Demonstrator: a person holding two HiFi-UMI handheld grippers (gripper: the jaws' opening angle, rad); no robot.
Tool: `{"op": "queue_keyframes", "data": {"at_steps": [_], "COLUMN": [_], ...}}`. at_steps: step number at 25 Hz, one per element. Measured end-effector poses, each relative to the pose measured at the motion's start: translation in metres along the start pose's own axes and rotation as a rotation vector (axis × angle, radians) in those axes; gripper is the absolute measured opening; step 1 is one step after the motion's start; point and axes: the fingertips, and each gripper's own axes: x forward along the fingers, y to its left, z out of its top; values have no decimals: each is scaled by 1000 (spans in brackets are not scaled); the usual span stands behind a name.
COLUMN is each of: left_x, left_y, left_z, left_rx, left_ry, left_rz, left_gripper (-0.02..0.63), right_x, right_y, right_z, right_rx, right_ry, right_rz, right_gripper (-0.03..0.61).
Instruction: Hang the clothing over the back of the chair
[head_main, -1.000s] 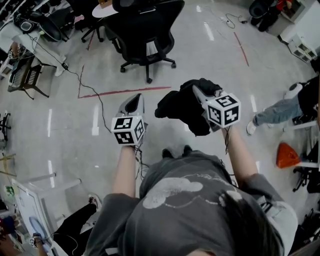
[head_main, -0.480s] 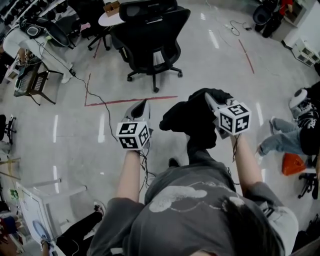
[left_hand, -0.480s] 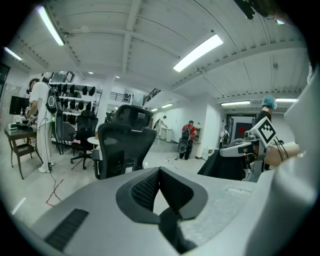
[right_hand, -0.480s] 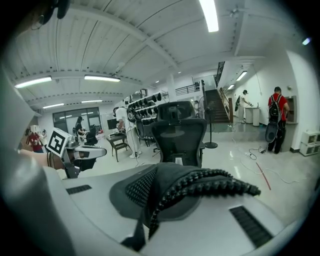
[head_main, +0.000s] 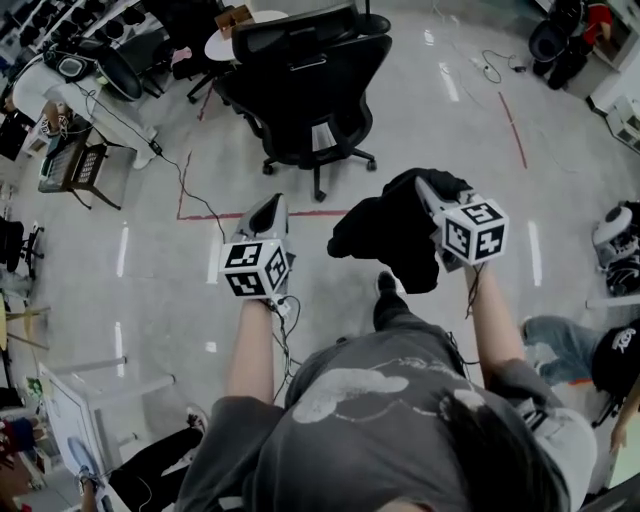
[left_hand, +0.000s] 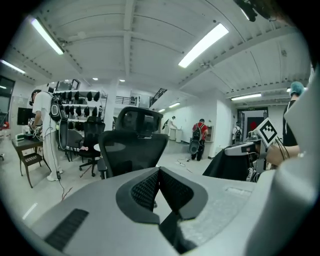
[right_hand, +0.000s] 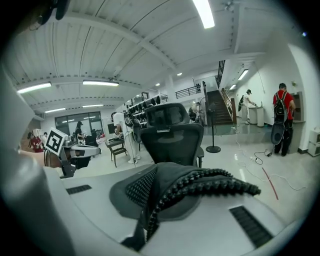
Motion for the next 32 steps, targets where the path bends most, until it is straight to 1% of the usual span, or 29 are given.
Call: {"op": "queue_keyframes", "data": {"at_steps": [5, 9, 16, 19, 23, 27, 32], "left_x": [62, 101, 150, 161, 172, 191, 213], "left_y": [8, 10, 17, 21, 41, 69, 115], "left_z": [39, 65, 96, 104, 114, 125, 145], "left_rx": [19, 24, 20, 17, -9, 22, 4], "left_ry": [-29, -54, -79, -77, -76, -67, -81], "left_rz": [54, 83, 145, 169, 197, 208, 218], "left_gripper": [0, 0, 0, 0, 0, 0, 0], "right_x": [36, 60, 99, 112, 132, 158, 194], "right_y": [-65, -110, -171, -192, -219, -243, -272], "right_z": [36, 63, 104, 115, 134, 154, 173], "right_rx": [-18, -38, -69, -74, -91, -110, -79], "right_ry": [-13, -33, -47, -43, -45, -46, -41], "right_rz": [24, 24, 34, 20, -24, -68, -117], "right_gripper": [-6, -6, -6, -7, -7, -7, -6]}}
